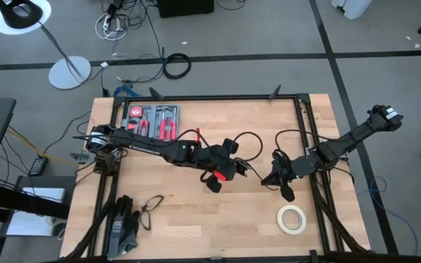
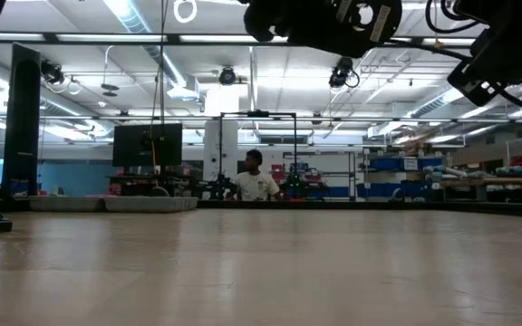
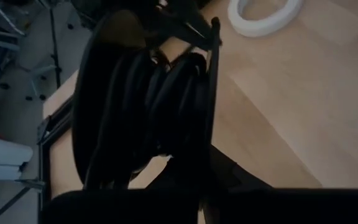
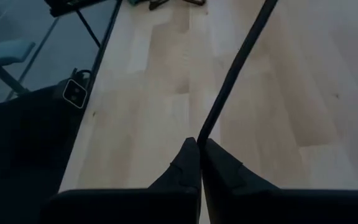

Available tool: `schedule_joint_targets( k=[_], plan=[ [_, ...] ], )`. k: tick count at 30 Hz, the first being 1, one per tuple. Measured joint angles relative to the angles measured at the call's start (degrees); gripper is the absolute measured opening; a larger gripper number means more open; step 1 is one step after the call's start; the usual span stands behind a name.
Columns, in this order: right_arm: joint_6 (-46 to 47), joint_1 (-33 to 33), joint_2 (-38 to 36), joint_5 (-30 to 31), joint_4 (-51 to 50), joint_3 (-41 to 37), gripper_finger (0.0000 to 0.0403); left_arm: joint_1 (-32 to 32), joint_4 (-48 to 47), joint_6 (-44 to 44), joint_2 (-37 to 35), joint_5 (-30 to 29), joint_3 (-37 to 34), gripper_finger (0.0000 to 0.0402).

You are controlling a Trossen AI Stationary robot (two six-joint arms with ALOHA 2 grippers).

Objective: Coil cords
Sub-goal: Coil the black wire onto the spool

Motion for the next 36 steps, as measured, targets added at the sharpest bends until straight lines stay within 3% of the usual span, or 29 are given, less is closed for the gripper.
schedule_joint_targets(
  k=[10, 21, 36],
  plan=[
    [-0.7, -1.2, 0.0, 1.6, -1.5, 0.0, 0.0, 0.0, 8.1, 1.1, 0.0, 3.7, 0.0, 0.0],
    [-2.9, -2.4, 0.0, 1.5, -0.7, 0.1, 0.0, 0.0, 20.0, 4.0, 0.1, 3.9, 0.0, 0.0],
    [-0.9, 1.1, 0.0, 2.6, -4.0, 0.0, 0.0, 0.9, 6.8, -0.5, 0.0, 3.5, 0.0, 0.0]
  ],
)
